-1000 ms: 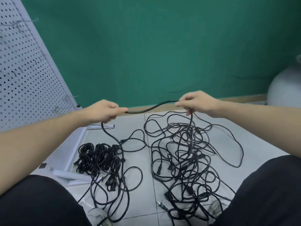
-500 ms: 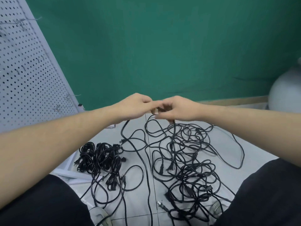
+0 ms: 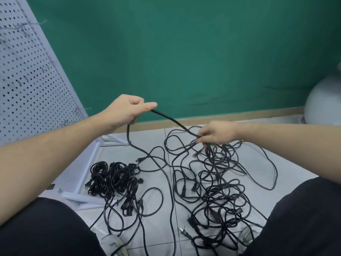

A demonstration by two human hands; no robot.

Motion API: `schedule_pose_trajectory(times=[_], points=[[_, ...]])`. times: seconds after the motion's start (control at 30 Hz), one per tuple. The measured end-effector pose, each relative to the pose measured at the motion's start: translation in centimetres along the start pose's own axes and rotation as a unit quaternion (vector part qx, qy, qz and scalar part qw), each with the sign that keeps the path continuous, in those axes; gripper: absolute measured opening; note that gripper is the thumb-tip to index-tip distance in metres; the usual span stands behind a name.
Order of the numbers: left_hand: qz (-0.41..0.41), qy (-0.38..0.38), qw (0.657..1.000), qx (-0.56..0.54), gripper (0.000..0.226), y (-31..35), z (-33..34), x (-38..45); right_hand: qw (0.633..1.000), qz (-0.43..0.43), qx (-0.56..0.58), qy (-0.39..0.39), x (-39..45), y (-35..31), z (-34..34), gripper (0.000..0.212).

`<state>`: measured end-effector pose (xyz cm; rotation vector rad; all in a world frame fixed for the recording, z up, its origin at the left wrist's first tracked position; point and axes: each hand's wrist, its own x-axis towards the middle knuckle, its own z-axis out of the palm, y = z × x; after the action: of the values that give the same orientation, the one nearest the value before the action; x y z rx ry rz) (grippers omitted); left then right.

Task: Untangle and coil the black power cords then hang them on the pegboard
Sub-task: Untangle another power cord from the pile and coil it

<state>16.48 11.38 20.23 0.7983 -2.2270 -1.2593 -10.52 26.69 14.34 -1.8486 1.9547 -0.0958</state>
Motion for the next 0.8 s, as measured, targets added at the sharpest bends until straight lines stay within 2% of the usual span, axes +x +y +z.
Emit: schedule_pose_trajectory(times=[0.07,0.13,0.2,0.27,0.33,0.4,0.43,0.5,0.57,0.63,0.73,0.8], points=[[-0.035,-0.03,0.996,0.076,0.05,-1.6,-1.5,-0.3,0.997,0.014,0.035,0.064,-0.3,0.4,-0.8,0.021],[-0.092,-0.094,0.983,0.132,0.042,-3.2,-2.5,-0.9,0.986,0.016,0.084,0.141,-0.7,-0.1,-1.6,0.018],[-0.157,-0.163,0.964,0.14,0.047,-4.3,-2.4,-1.6,0.974,-0.004,0.129,0.188,-0.9,-1.4,-2.3,0.012],[-0.189,-0.199,0.956,0.108,0.057,-4.2,-1.2,-1.9,0.968,-0.033,0.157,0.191,-1.1,-3.2,-2.6,0.01],[-0.204,-0.197,0.959,0.02,0.065,-2.9,0.6,-1.7,0.969,-0.056,0.156,0.182,-0.9,-4.8,-2.4,0.01],[-0.204,-0.189,0.957,-0.077,0.061,-1.1,2.7,-1.0,0.97,-0.076,0.147,0.179,-0.4,-5.9,-2.0,0.015],[-0.191,-0.189,0.959,-0.092,0.056,-0.1,3.7,-0.8,0.969,-0.086,0.146,0.179,-0.2,-6.3,-1.9,0.017],[-0.149,-0.165,0.974,-0.041,0.045,1.4,5.1,-0.4,0.965,-0.099,0.162,0.182,0.0,-7.0,-1.9,0.016],[-0.107,-0.123,0.986,0.022,0.044,2.0,5.3,-0.1,0.963,-0.09,0.194,0.164,-0.2,-7.0,-2.3,0.015],[-0.069,-0.092,0.993,0.024,0.05,2.4,5.0,0.1,0.974,-0.073,0.194,0.091,-0.5,-6.4,-2.3,0.019],[-0.022,-0.07,0.995,-0.06,0.057,3.1,4.5,0.1,0.997,-0.051,0.049,-0.014,-0.6,-4.8,-1.1,0.026],[0.002,-0.045,0.993,-0.106,0.057,3.5,3.9,-0.1,0.996,-0.049,-0.035,-0.064,-0.7,-3.8,-0.1,0.022]])
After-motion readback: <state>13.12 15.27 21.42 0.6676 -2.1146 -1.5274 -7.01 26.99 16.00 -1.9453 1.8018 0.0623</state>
